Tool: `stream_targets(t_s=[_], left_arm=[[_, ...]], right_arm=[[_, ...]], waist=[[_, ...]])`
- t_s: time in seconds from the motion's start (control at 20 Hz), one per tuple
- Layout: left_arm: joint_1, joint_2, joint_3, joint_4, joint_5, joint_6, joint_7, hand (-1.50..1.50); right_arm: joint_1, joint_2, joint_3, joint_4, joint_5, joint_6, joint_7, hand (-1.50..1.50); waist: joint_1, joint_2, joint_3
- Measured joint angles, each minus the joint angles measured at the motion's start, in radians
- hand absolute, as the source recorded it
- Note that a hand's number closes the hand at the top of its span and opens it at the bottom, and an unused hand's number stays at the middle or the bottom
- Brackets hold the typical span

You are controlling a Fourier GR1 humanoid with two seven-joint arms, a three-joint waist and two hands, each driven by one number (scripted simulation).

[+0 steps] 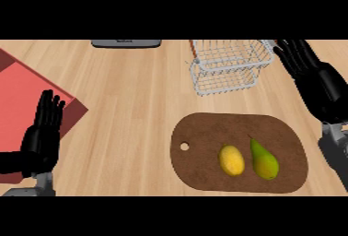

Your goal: Pick the pear from the cutting board and place it in the tiered basket

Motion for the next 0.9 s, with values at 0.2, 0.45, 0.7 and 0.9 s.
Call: stream_targets(t_s=[0.2, 0.45, 0.7, 0.9], left_arm=[[-0.037, 0.003, -0.053, 0.021, -0.016, -0.051, 0.022, 0.0], [-0.062, 0.006, -0.155, 0.066, -0.037, -0.146, 0.055, 0.0], [-0.09, -0.017, -0.206, 0.115, -0.052, -0.19, 0.075, 0.0], [-0.105, -0.021, -0.198, 0.162, -0.055, -0.218, 0.067, 0.0]], right_arm=[[0.002, 0.061, 0.007, 0.085, 0.003, -0.075, 0.081, -1.5], [0.035, 0.152, 0.05, 0.194, 0.062, -0.252, 0.184, -1.5], [0.023, 0.28, 0.05, 0.252, 0.119, -0.398, 0.127, -1.5], [0.0, 0.211, 0.102, 0.202, 0.194, -0.414, 0.284, -1.5]], waist=[[0.009, 0.025, 0.012], [0.01, 0.027, 0.005], [0.016, 0.017, 0.004], [0.01, 0.024, 0.014]])
